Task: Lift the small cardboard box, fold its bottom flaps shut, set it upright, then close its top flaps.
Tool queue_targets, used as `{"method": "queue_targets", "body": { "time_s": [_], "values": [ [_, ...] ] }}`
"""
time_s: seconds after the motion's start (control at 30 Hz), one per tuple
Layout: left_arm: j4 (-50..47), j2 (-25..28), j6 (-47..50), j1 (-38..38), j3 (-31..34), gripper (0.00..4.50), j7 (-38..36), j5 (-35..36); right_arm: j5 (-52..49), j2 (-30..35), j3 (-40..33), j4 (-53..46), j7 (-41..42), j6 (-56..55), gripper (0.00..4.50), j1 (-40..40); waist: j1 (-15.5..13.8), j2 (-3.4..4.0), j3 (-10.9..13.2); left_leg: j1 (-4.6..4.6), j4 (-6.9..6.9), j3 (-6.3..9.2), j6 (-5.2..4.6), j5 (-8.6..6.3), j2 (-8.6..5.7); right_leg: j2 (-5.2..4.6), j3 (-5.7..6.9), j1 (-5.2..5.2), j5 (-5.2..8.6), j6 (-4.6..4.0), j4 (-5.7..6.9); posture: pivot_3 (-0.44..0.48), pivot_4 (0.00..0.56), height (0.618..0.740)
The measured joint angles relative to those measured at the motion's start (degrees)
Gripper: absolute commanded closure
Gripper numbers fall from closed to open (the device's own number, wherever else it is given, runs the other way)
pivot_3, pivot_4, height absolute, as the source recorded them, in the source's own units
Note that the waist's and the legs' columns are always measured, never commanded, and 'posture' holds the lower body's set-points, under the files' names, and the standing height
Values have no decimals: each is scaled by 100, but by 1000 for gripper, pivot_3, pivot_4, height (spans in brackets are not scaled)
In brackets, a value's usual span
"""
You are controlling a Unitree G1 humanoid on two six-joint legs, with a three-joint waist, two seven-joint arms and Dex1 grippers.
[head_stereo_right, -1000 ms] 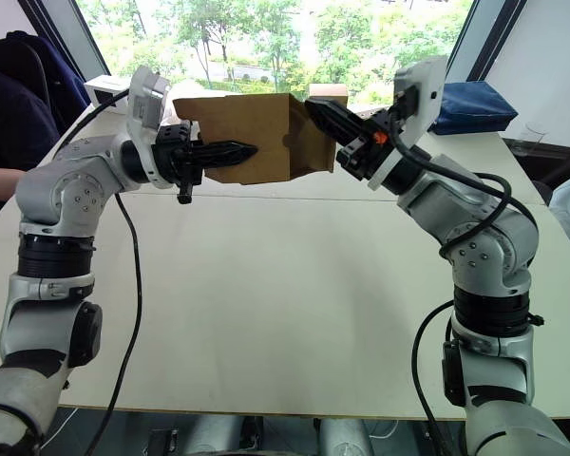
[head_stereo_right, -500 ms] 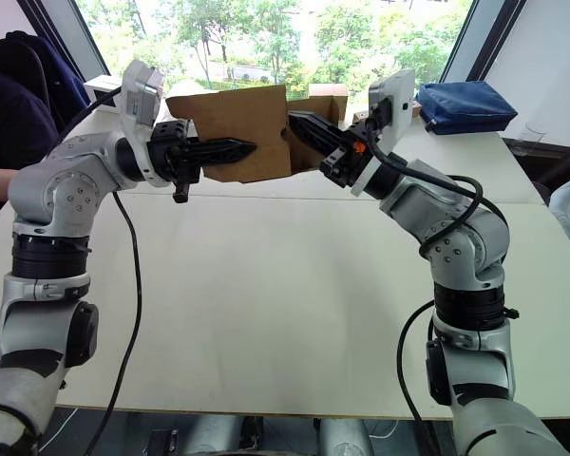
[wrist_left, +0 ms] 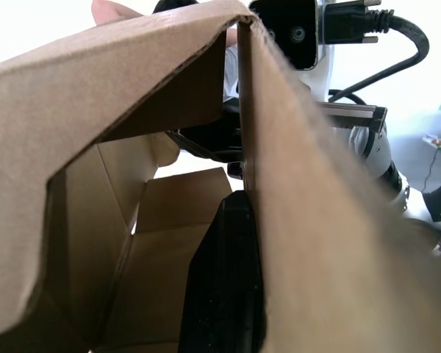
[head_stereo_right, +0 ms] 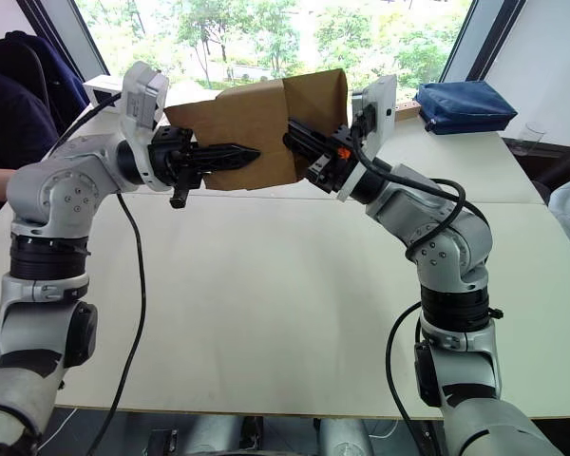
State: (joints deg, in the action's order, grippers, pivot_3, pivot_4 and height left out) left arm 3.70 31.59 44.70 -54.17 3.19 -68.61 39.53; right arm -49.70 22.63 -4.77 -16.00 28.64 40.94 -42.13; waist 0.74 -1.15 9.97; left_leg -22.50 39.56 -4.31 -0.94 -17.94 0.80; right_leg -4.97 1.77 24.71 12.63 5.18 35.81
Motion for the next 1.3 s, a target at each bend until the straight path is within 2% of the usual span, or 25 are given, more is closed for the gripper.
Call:
{"method": "queue_targets", "body": {
  "time_s": [0.5,0.83,1.13,1.3],
  "values": [
    [290,79,-376,-25,-239,4500,-370,-276,126,15,26,-1,194,2,4470,3,2,0,0,0,-1,0,0,0,0,1,0,0,0,0,-1,0,150,740],
    [421,82,-533,-74,-239,4500,-370,-405,326,124,46,49,391,5,4470,-9,2,0,1,0,-3,-1,0,0,0,1,0,1,0,0,-2,0,150,740],
    [705,73,-681,-74,-239,4500,-282,-537,327,413,-84,-100,323,160,4470,93,-1,1,1,-1,-4,-1,0,0,0,1,0,4,0,0,-3,0,150,740],
    [856,70,-775,-106,-237,4500,-346,-579,122,844,-544,-415,257,394,4470,446,-23,0,1,-6,-4,-1,-1,0,-2,-2,1,2,0,1,-12,0,150,740]
  ]
}}
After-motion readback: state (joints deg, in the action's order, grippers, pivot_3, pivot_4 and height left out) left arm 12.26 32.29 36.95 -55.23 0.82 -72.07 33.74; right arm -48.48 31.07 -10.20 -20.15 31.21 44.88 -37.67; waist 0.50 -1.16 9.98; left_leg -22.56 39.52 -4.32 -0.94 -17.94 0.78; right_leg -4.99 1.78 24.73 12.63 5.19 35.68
